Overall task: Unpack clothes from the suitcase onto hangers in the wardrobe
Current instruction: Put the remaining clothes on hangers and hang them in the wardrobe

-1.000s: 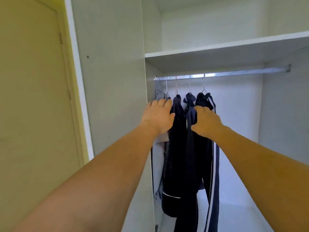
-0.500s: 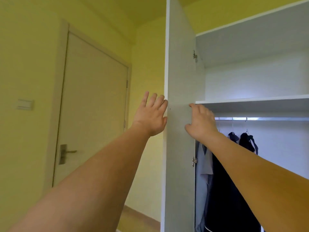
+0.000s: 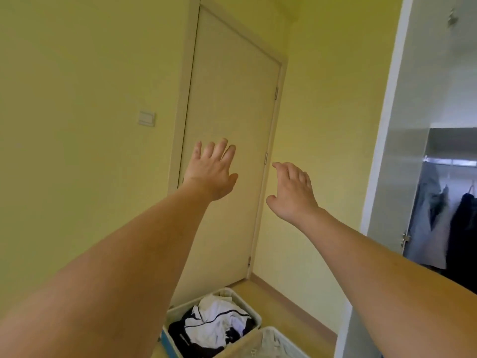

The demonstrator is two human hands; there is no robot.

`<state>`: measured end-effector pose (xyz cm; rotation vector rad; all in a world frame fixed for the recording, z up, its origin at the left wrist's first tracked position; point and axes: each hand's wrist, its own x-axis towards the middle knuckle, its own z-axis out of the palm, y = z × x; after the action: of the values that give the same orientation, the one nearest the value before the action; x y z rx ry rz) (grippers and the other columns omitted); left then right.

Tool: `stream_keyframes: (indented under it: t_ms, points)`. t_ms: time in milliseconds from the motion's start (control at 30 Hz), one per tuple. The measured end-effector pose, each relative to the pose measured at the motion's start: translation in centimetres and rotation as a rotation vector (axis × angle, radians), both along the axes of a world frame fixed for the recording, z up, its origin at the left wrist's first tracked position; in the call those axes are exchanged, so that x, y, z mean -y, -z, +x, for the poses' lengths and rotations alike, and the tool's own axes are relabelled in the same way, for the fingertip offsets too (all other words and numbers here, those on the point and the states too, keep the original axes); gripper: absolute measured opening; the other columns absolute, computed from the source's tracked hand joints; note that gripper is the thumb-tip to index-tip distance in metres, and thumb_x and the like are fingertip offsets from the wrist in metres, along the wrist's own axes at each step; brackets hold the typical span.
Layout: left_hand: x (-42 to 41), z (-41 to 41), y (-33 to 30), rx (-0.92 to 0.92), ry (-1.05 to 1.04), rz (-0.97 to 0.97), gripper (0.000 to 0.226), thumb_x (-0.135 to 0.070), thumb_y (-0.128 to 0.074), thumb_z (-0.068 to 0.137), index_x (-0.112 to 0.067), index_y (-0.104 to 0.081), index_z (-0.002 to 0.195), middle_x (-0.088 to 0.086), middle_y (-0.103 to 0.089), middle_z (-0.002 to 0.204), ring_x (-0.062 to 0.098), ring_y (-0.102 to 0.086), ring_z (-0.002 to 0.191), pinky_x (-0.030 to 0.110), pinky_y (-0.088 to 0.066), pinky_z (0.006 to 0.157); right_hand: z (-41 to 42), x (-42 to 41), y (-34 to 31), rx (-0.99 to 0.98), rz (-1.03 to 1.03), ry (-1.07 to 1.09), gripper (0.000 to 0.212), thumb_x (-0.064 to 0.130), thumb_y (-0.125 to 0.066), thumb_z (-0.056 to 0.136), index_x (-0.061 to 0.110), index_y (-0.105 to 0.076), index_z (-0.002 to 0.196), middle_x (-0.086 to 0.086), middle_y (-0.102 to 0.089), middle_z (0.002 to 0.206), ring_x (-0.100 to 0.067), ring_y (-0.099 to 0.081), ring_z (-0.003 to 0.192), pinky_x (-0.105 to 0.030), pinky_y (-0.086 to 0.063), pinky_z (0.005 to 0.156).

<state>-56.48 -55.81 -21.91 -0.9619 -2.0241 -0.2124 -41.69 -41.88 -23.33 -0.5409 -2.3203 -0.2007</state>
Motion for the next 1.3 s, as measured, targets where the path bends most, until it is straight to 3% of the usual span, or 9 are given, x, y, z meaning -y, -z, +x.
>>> stream_keyframes:
  t_ms: [433, 700, 867, 1033, 1100, 1133, 1233, 1300]
  points:
    - [-9.8, -16.4, 19.9, 0.424, -0.048, -0.231, 0.068, -0.054, -0.031, 0.098, -0.02, -0.009, 0.153, 0.006, -0.013, 0.159, 0.034, -0.019, 0.144, 0.054, -0.007, 0.12, -17.1, -11.0, 19.4, 0.338, -0.335, -0.043, 0.082, 0.028, -0.06, 0.081, 0.019, -0.018, 0.151, -0.005, -0.023, 0.152, -0.027, -0.018, 0.143, -0.041, -0.01, 0.119]
    - [-20.5, -26.8, 39.3, 0.665, -0.09, -0.432, 0.065, -0.049, -0.036, 0.096, -0.02, -0.014, 0.151, 0.006, -0.016, 0.156, 0.034, -0.023, 0.141, 0.054, -0.01, 0.119, -27.8, -21.7, 38.4, 0.521, -0.561, -0.013, 0.075, 0.023, -0.059, 0.081, 0.018, -0.023, 0.147, -0.007, -0.029, 0.149, -0.03, -0.027, 0.138, -0.04, -0.021, 0.115]
    - [-27.1, -32.5, 52.3, 0.765, -0.095, -0.531, 0.064, -0.048, -0.039, 0.095, -0.021, -0.02, 0.149, 0.007, -0.023, 0.153, 0.034, -0.03, 0.138, 0.051, -0.02, 0.116, -33.3, -27.4, 51.3, 0.594, -0.638, 0.03, 0.071, 0.03, -0.059, 0.085, 0.02, -0.026, 0.147, -0.007, -0.033, 0.148, -0.03, -0.033, 0.136, -0.04, -0.027, 0.112]
    - [-32.5, -37.2, 66.4, 0.971, -0.119, -0.602, 0.066, -0.038, -0.045, 0.092, -0.022, -0.017, 0.15, 0.008, -0.017, 0.156, 0.034, -0.025, 0.14, 0.049, -0.025, 0.114, -37.4, -31.9, 65.1, 0.697, -0.697, 0.066, 0.073, 0.031, -0.062, 0.083, 0.02, -0.028, 0.146, -0.006, -0.037, 0.144, -0.028, -0.038, 0.133, -0.039, -0.03, 0.109]
    - [-34.0, -38.2, 70.8, 1.179, -0.156, -0.495, 0.068, -0.031, -0.049, 0.09, -0.022, -0.019, 0.15, 0.011, -0.016, 0.155, 0.036, -0.026, 0.138, 0.048, -0.03, 0.111, -38.3, -32.8, 69.1, 0.742, -0.732, 0.061, 0.073, 0.03, -0.06, 0.085, 0.018, -0.024, 0.148, -0.006, -0.035, 0.144, -0.028, -0.034, 0.136, -0.038, -0.027, 0.112]
    - [-34.8, -38.7, 72.9, 1.362, -0.193, -0.347, 0.068, -0.027, -0.051, 0.09, -0.021, -0.02, 0.15, 0.012, -0.019, 0.154, 0.036, -0.03, 0.135, 0.046, -0.034, 0.109, -38.8, -33.1, 71.2, 0.762, -0.75, 0.063, 0.074, 0.03, -0.06, 0.086, 0.018, -0.023, 0.148, -0.005, -0.033, 0.145, -0.028, -0.032, 0.136, -0.038, -0.026, 0.113]
    - [-36.7, -39.7, 77.9, 1.954, -0.371, 0.299, 0.06, -0.019, -0.053, 0.096, -0.013, -0.024, 0.149, 0.012, -0.033, 0.148, 0.031, -0.042, 0.121, 0.038, -0.039, 0.097, -40.2, -33.8, 76.8, 0.801, -0.805, 0.051, 0.073, 0.029, -0.059, 0.087, 0.02, -0.021, 0.149, -0.004, -0.03, 0.147, -0.027, -0.029, 0.138, -0.038, -0.023, 0.115]
    - [-37.1, -40.2, 81.4, 2.068, -0.467, 0.46, 0.053, -0.015, -0.053, 0.097, -0.009, -0.032, 0.145, 0.011, -0.044, 0.138, 0.029, -0.046, 0.113, 0.037, -0.041, 0.091, -40.9, -33.8, 79.8, 0.826, -0.853, 0.035, 0.072, 0.028, -0.058, 0.089, 0.021, -0.019, 0.149, -0.004, -0.027, 0.149, -0.027, -0.025, 0.141, -0.038, -0.02, 0.116]
